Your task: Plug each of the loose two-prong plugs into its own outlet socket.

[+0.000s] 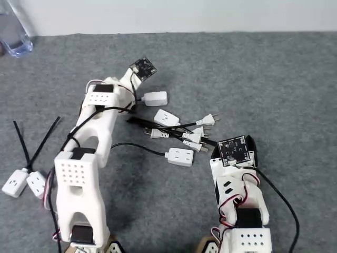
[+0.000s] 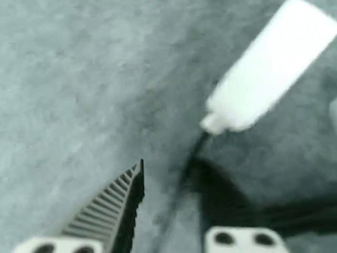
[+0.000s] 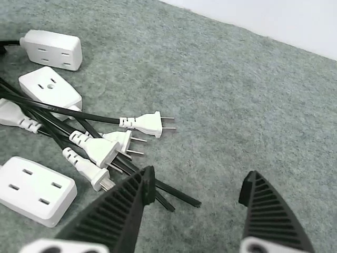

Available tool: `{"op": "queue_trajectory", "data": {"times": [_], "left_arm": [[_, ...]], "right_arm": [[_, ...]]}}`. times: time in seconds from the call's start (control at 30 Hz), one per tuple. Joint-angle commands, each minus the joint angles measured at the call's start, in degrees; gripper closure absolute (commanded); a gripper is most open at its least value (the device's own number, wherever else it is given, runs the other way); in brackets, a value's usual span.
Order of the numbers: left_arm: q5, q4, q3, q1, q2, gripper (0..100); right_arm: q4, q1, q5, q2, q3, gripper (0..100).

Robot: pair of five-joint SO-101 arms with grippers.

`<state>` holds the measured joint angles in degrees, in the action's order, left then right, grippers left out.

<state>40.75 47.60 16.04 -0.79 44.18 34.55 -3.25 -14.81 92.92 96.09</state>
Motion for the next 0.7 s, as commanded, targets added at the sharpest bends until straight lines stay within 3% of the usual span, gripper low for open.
{"op": "queue_trajectory", "data": {"times": [0.0,0.13,0.53,0.67], "left_arm": [[0.62,0.7,1.63,-0.88,0.97,98],[0.62,3.52,2.33,-0.88,-0.35,99],[0.62,23.21,4.7,-1.93,-14.15,99],[0.62,31.21,4.7,-1.93,-19.43,99]], "right_arm": [[0.4,-0.31,-0.62,-0.84,0.7,74.2],[0.31,-0.22,-0.62,-0.84,0.7,74.2],[-1.1,0.04,-0.44,-2.07,0.79,74.2],[-6.29,0.04,-0.62,-7.43,0.79,74.2]]}}
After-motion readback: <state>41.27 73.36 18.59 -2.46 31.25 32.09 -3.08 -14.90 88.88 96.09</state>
